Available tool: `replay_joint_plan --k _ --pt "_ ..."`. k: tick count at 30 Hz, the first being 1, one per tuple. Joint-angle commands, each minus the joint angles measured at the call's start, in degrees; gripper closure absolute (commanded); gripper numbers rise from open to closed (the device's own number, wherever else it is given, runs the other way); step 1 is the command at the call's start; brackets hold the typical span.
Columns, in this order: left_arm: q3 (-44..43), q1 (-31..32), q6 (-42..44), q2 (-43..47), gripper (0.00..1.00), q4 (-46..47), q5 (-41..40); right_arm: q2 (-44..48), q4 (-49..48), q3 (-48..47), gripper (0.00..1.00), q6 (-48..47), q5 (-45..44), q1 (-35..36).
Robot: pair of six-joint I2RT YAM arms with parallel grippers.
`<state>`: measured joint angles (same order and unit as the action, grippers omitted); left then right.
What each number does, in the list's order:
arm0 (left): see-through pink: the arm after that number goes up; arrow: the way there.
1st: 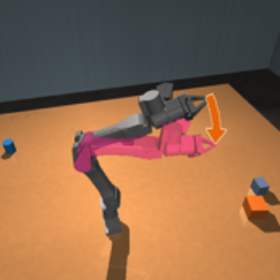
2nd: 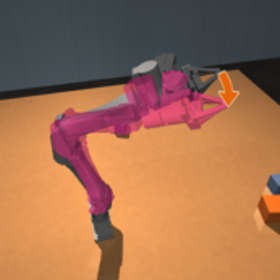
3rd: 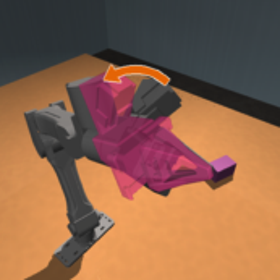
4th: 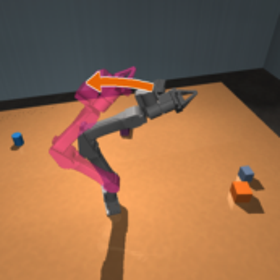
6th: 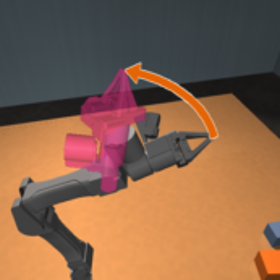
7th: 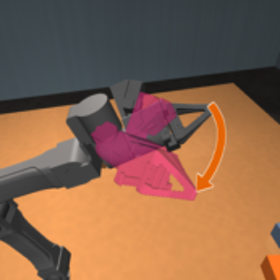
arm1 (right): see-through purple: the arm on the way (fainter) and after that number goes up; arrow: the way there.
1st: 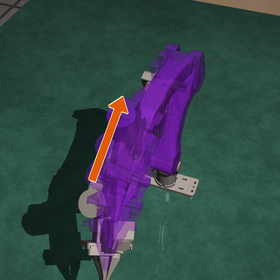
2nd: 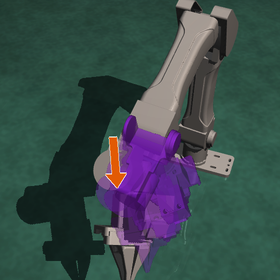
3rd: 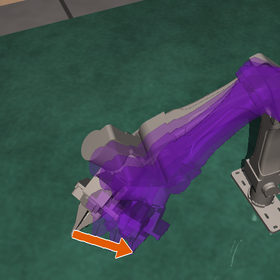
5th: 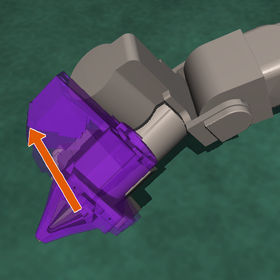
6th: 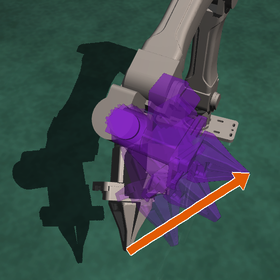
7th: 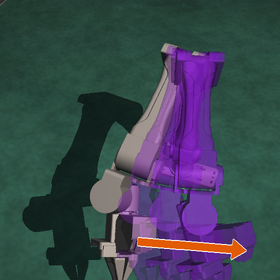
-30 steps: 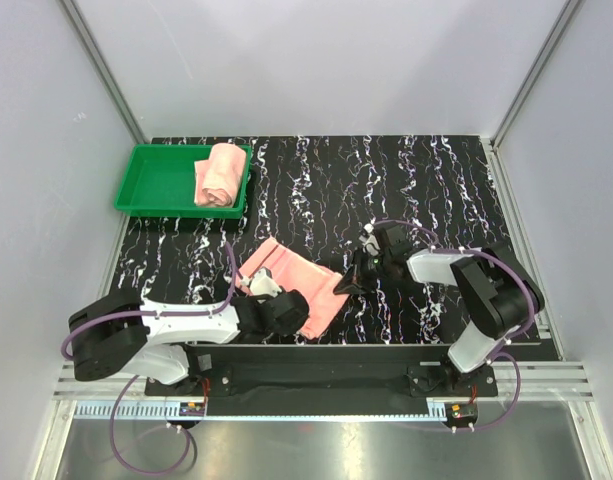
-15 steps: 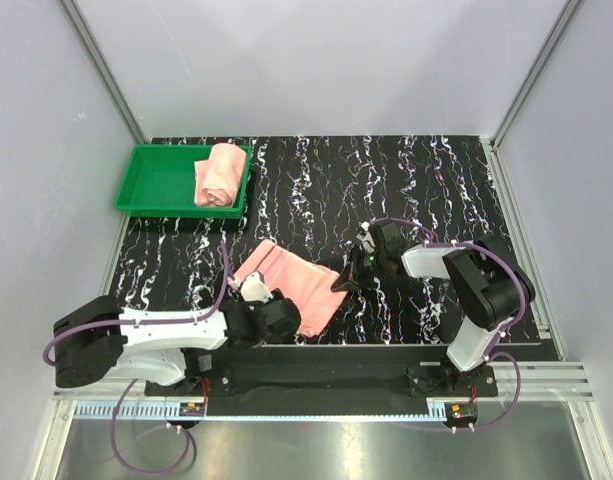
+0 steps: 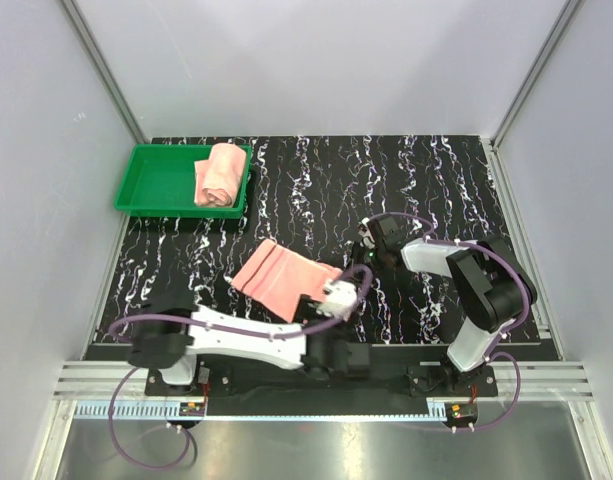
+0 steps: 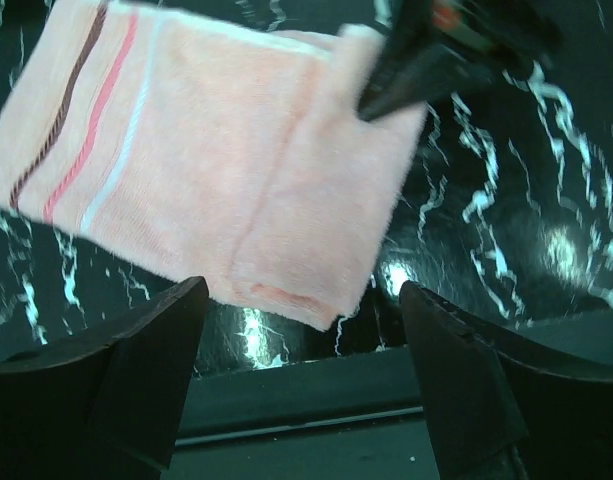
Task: Roll the towels
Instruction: Roll the towel
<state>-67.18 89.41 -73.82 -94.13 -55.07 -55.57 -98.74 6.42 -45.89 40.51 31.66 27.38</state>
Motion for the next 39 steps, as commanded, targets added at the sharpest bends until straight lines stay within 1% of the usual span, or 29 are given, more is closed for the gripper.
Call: replay_joint_plan --k 1,2,3,4,10,14,15,18,23,26,27,28,32,34,35,36,39 --pt "-2.52 2.97 14.82 -5.61 0.15 1.52 -8.33 0.83 5.45 -1.04 1.00 -3.24 -6.08 0.13" --pt "-1.91 3.05 18.59 -5.98 0.15 6.50 -6.50 0.83 5.62 -1.22 1.00 -3.33 -5.91 0.22" --pt "-1.03 2.97 19.84 -6.07 0.15 8.90 -5.61 0.83 6.24 -1.39 1.00 -3.60 -5.99 0.13" --pt "0.98 2.88 22.38 -5.89 0.15 13.80 -4.64 0.92 6.50 -1.48 1.00 -3.68 -6.00 0.13" --pt "3.01 2.09 26.52 -8.26 0.17 20.77 1.60 1.36 7.91 -2.01 1.00 -4.21 -6.35 0.13" --pt "5.91 0.60 25.92 -8.71 0.19 23.51 6.78 0.74 8.61 -2.97 1.00 -4.21 -6.35 0.13" --pt "7.92 0.25 25.57 -7.84 0.23 24.21 7.40 0.65 8.96 -3.15 1.00 -4.30 -6.35 0.13" --pt "11.18 -0.20 24.34 -6.95 0.24 26.33 9.77 0.30 9.93 -4.21 1.00 -4.65 -6.61 0.22" --pt "13.74 -1.16 22.32 -8.70 0.25 28.43 13.91 -1.19 11.51 -6.40 1.00 -5.18 -6.26 0.22" --pt "14.53 -1.51 22.67 -8.53 0.35 29.75 14.09 -1.55 12.65 -7.28 1.00 -5.62 -6.35 0.13" --pt "14.79 -1.69 22.84 -8.36 0.43 30.37 14.17 -1.63 13.27 -7.55 1.00 -6.05 -6.52 0.13" --pt "15.23 -1.86 22.67 -8.18 0.56 30.46 14.26 -1.63 13.79 -8.33 1.00 -6.49 -6.96 0.22" --pt "17.34 -3.62 22.93 -7.13 0.58 32.48 16.10 -1.37 16.95 -10.27 1.00 -7.99 -6.61 0.13" --pt "18.57 -4.33 24.07 -6.07 0.59 34.93 17.60 -1.37 18.45 -12.11 1.00 -8.96 -6.61 0.05" --pt "19.44 -4.85 24.34 -4.94 0.64 35.46 17.95 -1.28 20.11 -12.82 1.00 -9.66 -6.70 0.05" --pt "19.89 -5.12 24.60 -4.23 0.66 36.16 18.30 -1.28 21.17 -13.61 1.00 -10.18 -6.79 0.05" --pt "21.12 -6.17 25.04 -2.21 0.67 37.83 19.88 -0.93 26.35 -17.47 1.00 -11.94 -9.06 -0.48"
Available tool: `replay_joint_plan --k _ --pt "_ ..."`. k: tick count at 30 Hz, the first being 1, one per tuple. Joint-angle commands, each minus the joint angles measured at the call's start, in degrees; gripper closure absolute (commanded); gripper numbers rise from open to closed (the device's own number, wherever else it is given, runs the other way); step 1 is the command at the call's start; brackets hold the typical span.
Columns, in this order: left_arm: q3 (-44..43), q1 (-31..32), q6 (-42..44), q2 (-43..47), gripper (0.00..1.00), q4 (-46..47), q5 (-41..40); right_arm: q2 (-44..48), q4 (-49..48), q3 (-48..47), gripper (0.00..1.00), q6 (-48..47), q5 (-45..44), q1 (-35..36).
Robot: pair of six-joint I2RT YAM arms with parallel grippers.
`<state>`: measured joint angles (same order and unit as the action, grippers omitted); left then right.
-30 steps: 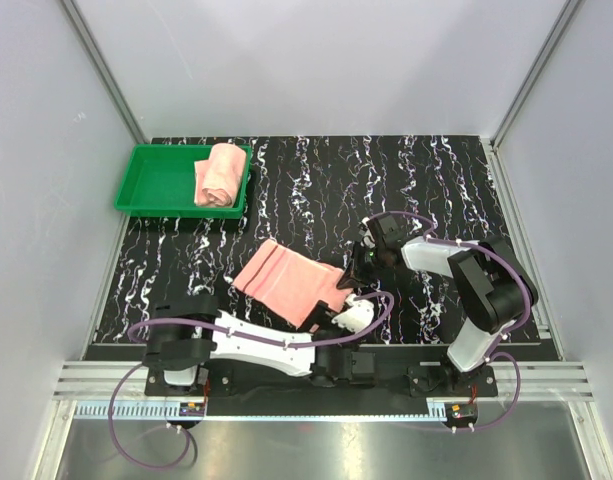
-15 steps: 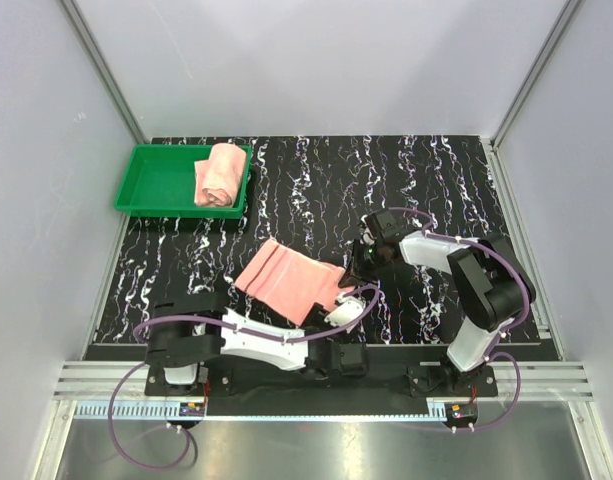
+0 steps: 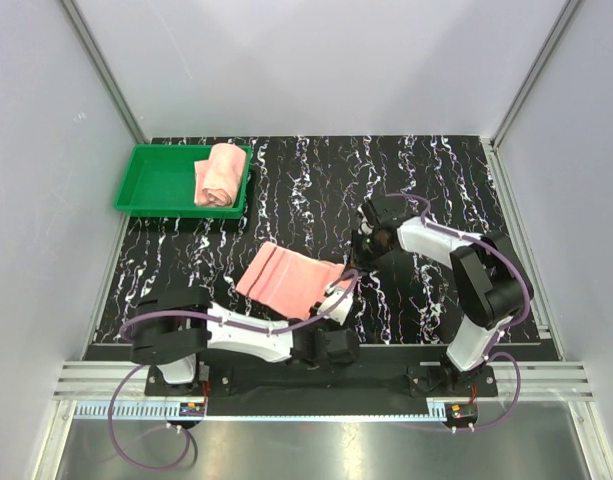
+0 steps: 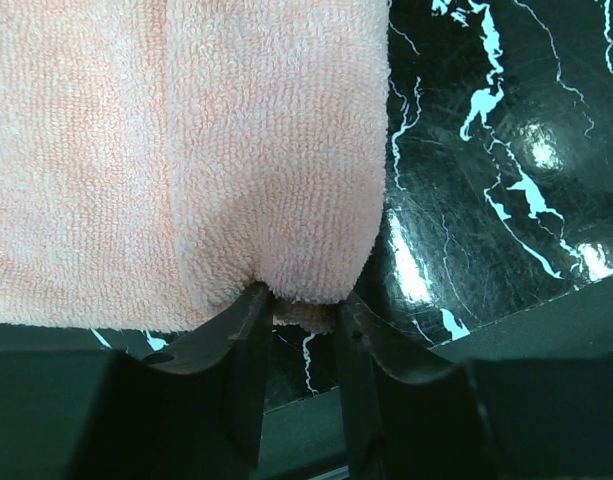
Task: Roll the towels
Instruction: Roll the towel
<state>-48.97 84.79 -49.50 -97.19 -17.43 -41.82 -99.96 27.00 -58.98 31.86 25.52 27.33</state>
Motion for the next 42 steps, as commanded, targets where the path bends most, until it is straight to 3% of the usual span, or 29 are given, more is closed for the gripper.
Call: replay_joint_plan --k 1,10,20,23,29,34,42 --pt "3.18 -1.74 1.24 1.38 0.67 0.73 7.01 0.29 7.08 -6.39 1.00 -3.81 -4.41 -0.79" --pt "5.90 -4.37 5.72 6.92 0.83 7.58 13.78 0.99 13.60 -11.67 0.92 -6.19 -5.21 -13.70" --pt "6.78 -6.39 8.19 12.36 1.00 12.15 19.41 2.93 17.73 -17.13 0.91 -6.72 -7.15 -15.55" --pt "8.18 -8.41 7.49 14.74 1.00 14.44 22.57 3.81 17.47 -16.17 0.92 -6.28 -7.32 -15.90" --pt "16.62 -15.00 2.13 21.68 1.00 25.24 32.06 7.93 15.54 -14.23 0.94 -4.79 -6.19 -16.52" --pt "24.34 -19.30 -5.69 25.55 1.00 35.34 38.47 13.64 8.88 -9.59 0.93 -3.56 0.92 -16.52" --pt "33.23 -20.63 -20.97 32.23 1.00 46.52 35.85 18.75 1.56 -2.03 0.93 -1.18 7.79 -16.52"
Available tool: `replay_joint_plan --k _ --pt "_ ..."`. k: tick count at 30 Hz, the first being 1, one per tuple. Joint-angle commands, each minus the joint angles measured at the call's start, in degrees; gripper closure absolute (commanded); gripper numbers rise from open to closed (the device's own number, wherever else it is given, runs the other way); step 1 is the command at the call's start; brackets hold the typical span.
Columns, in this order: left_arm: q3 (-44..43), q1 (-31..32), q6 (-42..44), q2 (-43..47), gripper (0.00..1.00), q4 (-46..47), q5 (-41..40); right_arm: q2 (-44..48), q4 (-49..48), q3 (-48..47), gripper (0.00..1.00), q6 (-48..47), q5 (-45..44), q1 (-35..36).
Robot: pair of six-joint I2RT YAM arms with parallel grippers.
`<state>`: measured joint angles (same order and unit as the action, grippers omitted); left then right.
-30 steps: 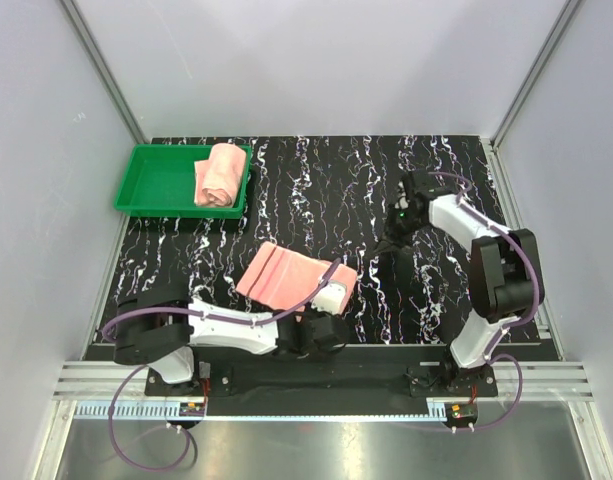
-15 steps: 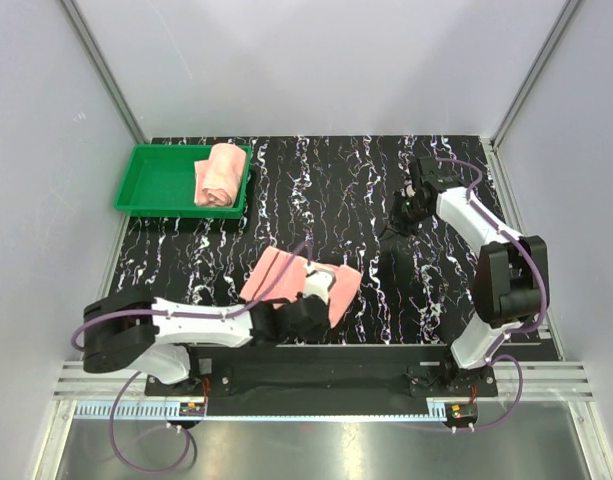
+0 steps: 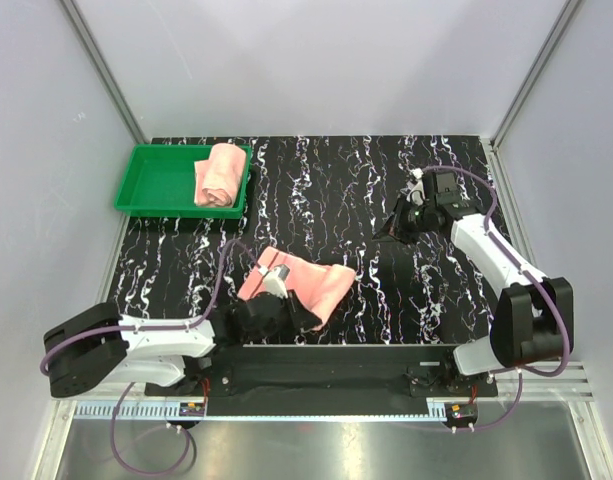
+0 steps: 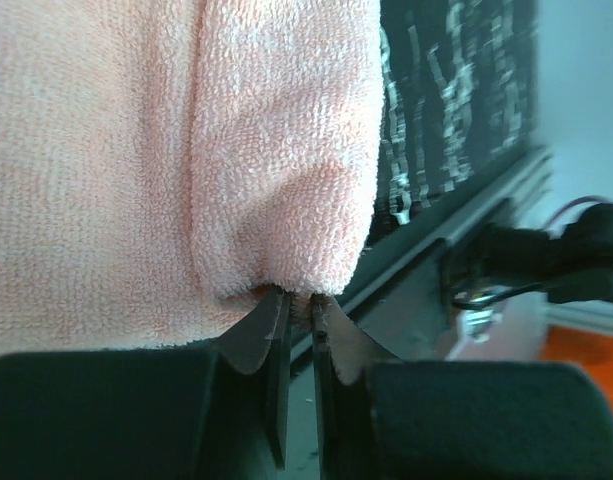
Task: Roll the towels
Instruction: Roll the towel
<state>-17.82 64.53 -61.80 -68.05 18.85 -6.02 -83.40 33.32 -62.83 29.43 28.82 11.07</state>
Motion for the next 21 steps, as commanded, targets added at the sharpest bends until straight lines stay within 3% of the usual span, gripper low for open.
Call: replay_joint_plan --k 1,4,8,13,21 --pt "2.87 -0.72 -10.25 3.62 1.00 11.02 -0.83 2.62 -5.63 2.27 0.93 1.50 5.54 -0.26" --pt "6.83 -1.77 -15.01 4.86 1.00 17.35 -1.10 3.67 -8.08 5.08 0.93 2.47 8.88 -0.26" --pt "8.67 -2.04 -21.23 7.31 1.00 15.52 -3.38 6.49 -12.31 10.78 0.92 3.96 12.57 -0.26" --pt "12.37 -2.13 -29.33 9.51 1.00 14.81 -6.63 9.83 -24.16 17.47 0.91 10.81 18.37 0.44" --pt "15.27 -2.22 -36.54 13.55 1.00 8.49 -9.88 5.98 -29.88 17.83 0.93 14.07 12.85 11.51"
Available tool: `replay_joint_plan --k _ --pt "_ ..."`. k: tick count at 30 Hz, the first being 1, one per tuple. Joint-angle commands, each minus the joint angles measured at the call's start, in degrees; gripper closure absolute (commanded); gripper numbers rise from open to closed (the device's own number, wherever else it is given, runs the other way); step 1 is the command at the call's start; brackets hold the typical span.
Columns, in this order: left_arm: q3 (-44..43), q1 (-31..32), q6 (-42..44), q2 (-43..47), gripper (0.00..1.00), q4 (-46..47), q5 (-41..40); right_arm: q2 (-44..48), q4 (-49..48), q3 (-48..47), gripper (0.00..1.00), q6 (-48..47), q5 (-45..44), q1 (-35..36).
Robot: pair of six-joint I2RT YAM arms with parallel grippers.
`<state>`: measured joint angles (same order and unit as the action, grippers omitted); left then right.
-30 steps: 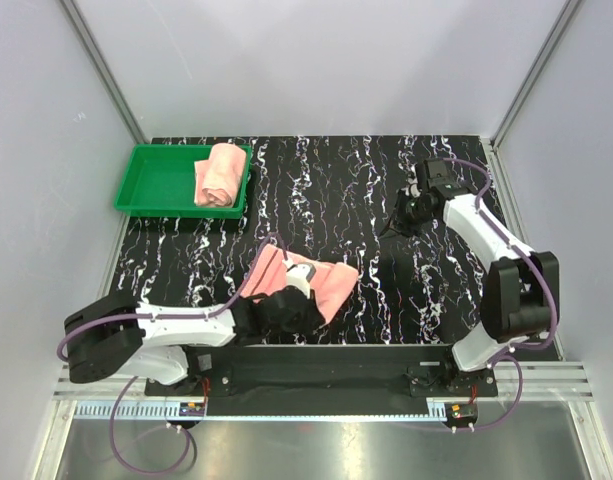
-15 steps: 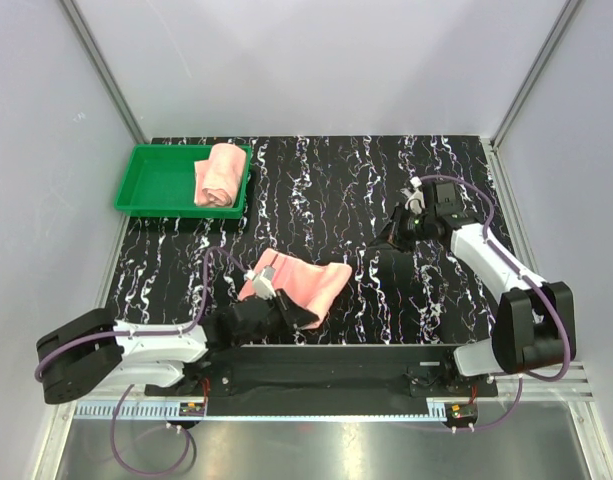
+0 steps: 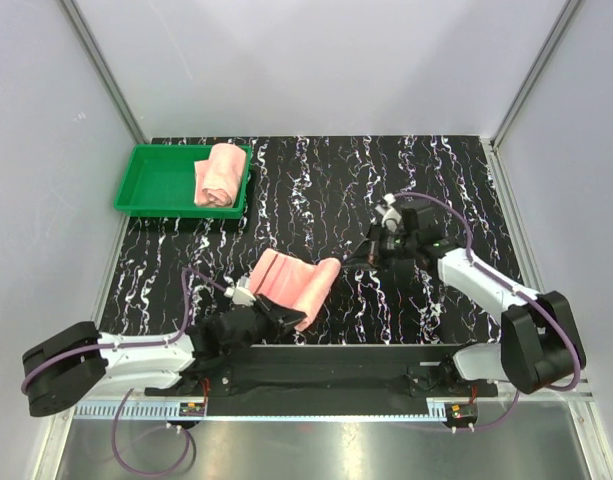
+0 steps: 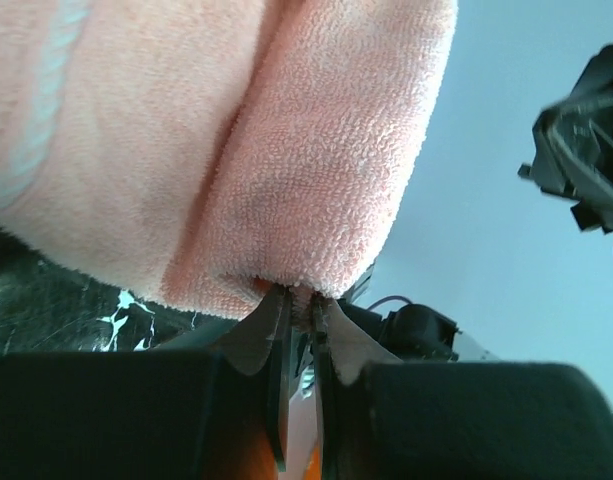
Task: Roll the towels
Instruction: Roll the towel
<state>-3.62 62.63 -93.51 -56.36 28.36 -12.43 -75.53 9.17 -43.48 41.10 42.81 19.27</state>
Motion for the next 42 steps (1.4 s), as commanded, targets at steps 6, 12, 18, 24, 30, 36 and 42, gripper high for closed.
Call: replay_joint_plan --k 6,12,18,24,30,36,42 --pt "0.01 -0.32 -9.22 6.26 1.00 -14.28 -4.62 -8.39 -12.42 -1.95 0.95 5.74 -2.20 7.71" --pt "1.42 -0.58 -12.31 8.28 1.00 -16.93 -5.33 -16.04 -14.87 -5.82 0.98 5.92 -3.26 11.14" --pt "-0.69 -1.28 -10.99 8.63 1.00 -23.78 -4.98 -22.81 -16.29 -9.51 0.99 6.18 -3.52 12.72" --pt "-1.74 -2.07 -8.09 10.04 0.98 -28.18 -4.71 -28.00 -16.29 -12.24 1.00 5.83 -4.40 12.64" --pt "-6.13 -2.69 -1.59 11.36 0.47 -36.79 -6.73 -30.91 -15.15 -12.94 1.00 5.92 -6.68 12.90" --pt "-14.64 -2.78 5.53 10.92 0.26 -49.50 -11.12 -32.40 -14.27 -12.85 1.00 5.92 -8.53 13.34" --pt "-26.60 -1.11 14.32 6.97 0.25 -64.11 -19.11 -32.93 -13.92 -13.82 1.00 5.74 -8.35 14.22"
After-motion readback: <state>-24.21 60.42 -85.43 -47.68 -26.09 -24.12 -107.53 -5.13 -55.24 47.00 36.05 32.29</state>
